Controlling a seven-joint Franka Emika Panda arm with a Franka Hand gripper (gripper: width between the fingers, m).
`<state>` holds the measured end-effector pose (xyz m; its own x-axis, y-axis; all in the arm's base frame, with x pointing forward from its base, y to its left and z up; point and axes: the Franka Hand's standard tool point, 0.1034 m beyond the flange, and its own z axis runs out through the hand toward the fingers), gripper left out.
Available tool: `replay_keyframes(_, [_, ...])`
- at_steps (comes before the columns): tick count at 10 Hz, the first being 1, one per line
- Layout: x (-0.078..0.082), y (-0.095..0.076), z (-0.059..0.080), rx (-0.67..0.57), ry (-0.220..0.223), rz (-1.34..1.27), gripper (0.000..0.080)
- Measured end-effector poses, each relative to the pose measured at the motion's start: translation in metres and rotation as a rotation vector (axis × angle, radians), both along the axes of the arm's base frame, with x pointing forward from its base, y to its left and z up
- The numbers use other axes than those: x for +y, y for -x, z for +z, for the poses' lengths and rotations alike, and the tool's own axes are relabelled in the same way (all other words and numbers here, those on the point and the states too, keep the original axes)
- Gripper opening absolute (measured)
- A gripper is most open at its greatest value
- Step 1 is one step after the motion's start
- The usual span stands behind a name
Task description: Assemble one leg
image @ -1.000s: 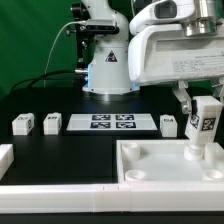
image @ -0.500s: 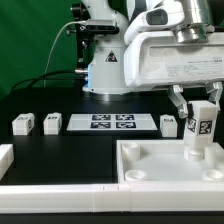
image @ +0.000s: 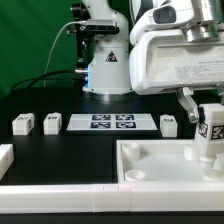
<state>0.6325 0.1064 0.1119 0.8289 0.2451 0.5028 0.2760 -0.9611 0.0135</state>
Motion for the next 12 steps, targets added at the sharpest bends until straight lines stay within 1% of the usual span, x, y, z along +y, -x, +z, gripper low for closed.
replay_keyframes(1, [0.001,-0.001,-0.002,0.001,-0.001,0.001,0.0293])
replay_keyframes(3, [0.011,0.003,-0.008,0.01,-0.004,0.01,0.0293])
replay_keyframes(4, [0.013,0.005,-0.011,0.01,-0.004,0.013,0.0293])
replay_keyframes(11, [0.015,0.007,-0.02,0.005,-0.006,0.017,0.0293])
replay_keyframes(12, [0.014,0.009,-0.025,0.01,-0.004,0.018,0.0293])
